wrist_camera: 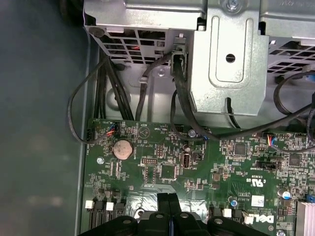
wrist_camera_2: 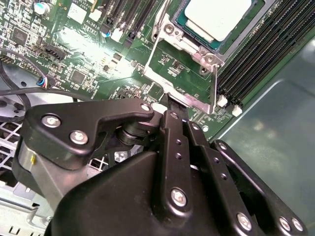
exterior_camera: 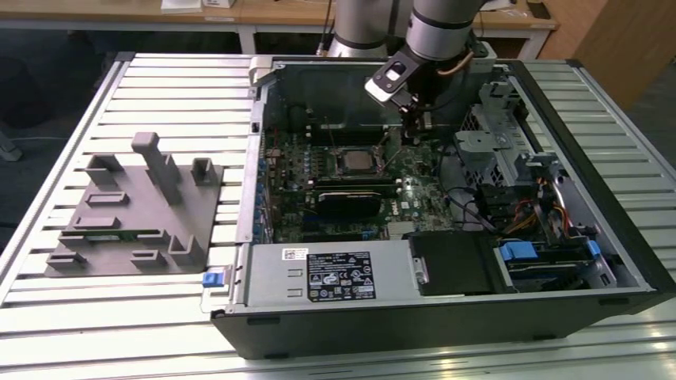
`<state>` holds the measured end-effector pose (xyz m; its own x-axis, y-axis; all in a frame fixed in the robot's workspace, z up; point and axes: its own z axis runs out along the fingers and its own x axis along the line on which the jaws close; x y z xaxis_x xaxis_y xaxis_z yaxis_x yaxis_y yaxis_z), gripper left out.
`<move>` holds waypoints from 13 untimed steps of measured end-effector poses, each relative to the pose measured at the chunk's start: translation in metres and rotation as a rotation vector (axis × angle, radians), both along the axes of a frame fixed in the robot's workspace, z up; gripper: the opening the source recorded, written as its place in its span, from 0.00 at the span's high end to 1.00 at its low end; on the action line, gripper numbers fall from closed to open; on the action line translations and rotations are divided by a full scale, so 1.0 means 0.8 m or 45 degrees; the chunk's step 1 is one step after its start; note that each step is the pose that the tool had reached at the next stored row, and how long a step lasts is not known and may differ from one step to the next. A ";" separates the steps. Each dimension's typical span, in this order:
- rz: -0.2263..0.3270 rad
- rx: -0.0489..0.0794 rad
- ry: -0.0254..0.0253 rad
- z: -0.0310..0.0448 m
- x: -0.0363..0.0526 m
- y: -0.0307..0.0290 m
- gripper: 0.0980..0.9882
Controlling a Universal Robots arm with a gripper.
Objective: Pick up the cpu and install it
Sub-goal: 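Close the cpu cover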
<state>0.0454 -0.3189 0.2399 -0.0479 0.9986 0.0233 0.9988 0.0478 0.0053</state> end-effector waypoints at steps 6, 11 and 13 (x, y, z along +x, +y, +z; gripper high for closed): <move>0.000 0.000 0.0000 0.0000 -0.001 0.0000 0.98; 0.000 0.000 0.0000 0.0000 -0.004 0.0000 0.98; 0.000 0.000 0.0000 -0.0001 -0.006 0.0000 0.98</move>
